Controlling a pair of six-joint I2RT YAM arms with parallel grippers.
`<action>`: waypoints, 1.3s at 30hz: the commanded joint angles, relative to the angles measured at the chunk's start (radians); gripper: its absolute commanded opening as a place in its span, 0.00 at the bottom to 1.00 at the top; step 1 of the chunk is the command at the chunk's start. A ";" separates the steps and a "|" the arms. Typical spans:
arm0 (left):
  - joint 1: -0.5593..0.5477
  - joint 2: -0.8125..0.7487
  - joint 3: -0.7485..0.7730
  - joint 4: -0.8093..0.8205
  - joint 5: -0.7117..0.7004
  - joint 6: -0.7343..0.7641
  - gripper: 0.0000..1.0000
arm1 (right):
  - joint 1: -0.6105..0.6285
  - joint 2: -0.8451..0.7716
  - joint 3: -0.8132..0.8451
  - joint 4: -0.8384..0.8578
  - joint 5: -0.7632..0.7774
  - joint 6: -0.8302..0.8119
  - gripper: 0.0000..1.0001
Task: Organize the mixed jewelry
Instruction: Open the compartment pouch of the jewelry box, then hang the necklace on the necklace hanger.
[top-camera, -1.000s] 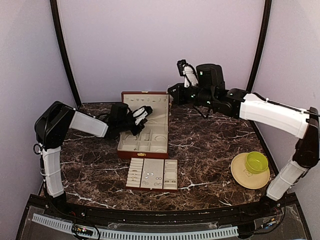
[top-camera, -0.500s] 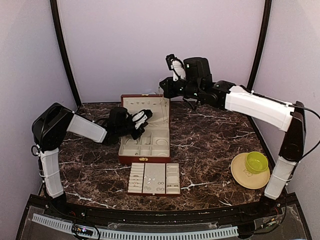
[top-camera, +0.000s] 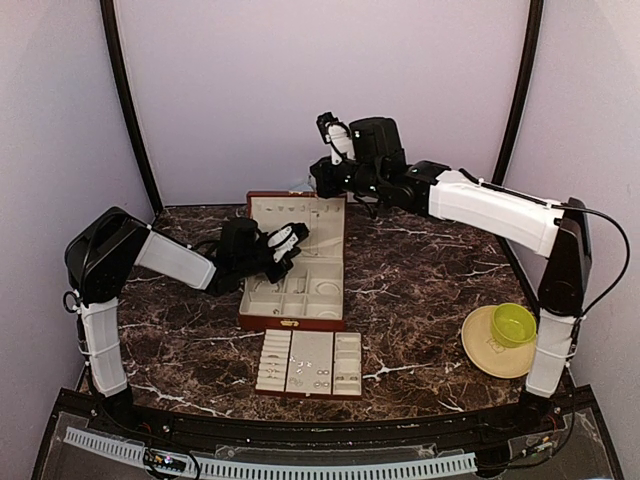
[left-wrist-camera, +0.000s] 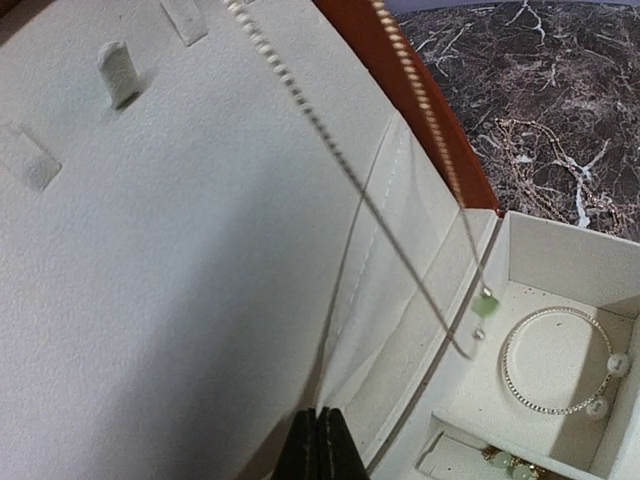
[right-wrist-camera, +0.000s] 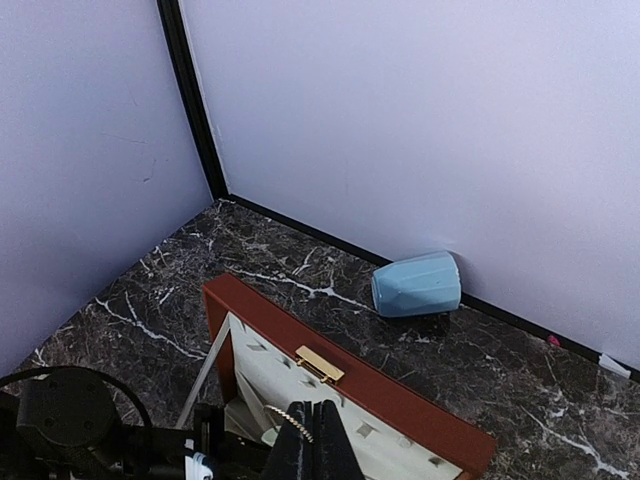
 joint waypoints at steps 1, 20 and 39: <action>-0.026 -0.047 -0.028 -0.010 0.061 -0.023 0.00 | -0.008 0.033 0.059 0.025 0.030 -0.034 0.00; -0.028 -0.036 -0.022 -0.007 0.064 -0.012 0.00 | -0.011 0.108 0.150 0.058 0.013 -0.069 0.00; -0.029 -0.032 -0.022 -0.006 0.058 -0.008 0.00 | -0.013 0.167 0.197 0.048 0.000 -0.086 0.00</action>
